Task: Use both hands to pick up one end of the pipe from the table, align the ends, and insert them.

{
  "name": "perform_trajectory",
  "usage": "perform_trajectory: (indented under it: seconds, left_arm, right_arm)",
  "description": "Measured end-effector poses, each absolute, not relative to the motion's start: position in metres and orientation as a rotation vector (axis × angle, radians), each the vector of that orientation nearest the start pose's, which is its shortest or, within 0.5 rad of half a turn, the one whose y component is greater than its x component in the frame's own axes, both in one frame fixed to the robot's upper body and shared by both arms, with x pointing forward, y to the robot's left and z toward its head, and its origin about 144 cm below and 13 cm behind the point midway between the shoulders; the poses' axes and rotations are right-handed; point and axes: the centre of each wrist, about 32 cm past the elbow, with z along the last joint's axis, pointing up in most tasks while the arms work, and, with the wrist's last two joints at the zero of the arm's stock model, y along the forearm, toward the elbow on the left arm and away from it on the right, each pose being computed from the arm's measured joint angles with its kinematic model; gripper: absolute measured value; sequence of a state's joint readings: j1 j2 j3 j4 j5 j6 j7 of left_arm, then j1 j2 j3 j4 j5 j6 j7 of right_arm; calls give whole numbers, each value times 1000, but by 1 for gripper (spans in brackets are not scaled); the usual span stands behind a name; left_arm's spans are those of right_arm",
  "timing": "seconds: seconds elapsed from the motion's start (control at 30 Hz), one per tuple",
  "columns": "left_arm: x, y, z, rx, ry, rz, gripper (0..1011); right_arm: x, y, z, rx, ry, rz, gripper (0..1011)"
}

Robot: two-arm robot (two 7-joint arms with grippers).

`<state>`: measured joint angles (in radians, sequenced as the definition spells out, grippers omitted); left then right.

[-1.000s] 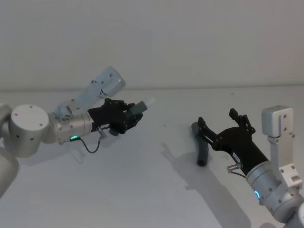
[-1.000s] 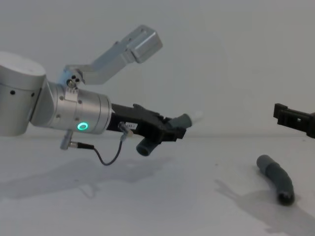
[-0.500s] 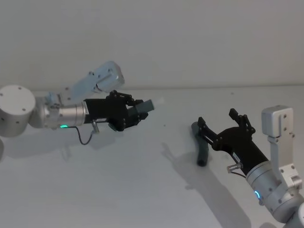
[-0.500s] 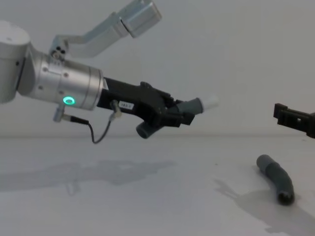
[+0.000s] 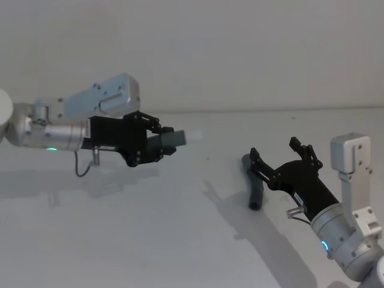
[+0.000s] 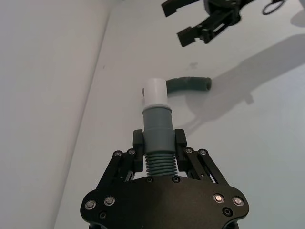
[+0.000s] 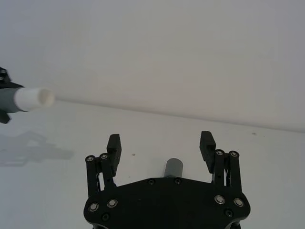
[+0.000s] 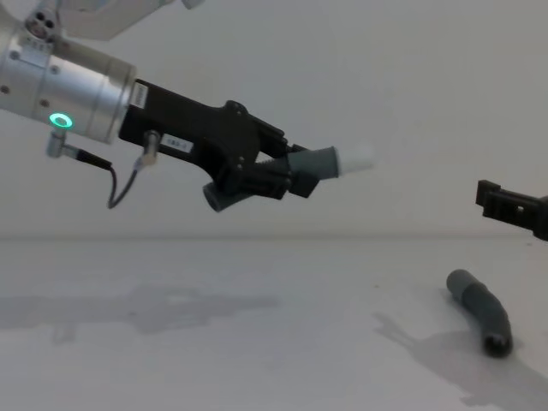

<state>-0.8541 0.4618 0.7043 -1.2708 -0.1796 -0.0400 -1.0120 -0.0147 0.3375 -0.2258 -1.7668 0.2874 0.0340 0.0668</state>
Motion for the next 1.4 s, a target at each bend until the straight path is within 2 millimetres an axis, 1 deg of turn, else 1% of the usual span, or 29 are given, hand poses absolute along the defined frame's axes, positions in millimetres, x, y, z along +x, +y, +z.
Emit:
perform_trajectory:
  seconds: [0.2,0.6,1.23,1.4]
  left_arm:
    - [611,231,1336,453,-525,146,344]
    - [600,243,1337,467,-541,148,344]
    - [595,249,1337,474,-548,154,344]
    - [595,250,1337,474,-549,154,344]
  right_arm:
    - [443,-237,1189,26,-75,-1229,1003]
    - [443,-237,1189,26,-75,-1229,1003]
    - [443,-237,1189,24,-73,-1230,1003]
    - [447,-238,1191,-4,-58,-1227,1003]
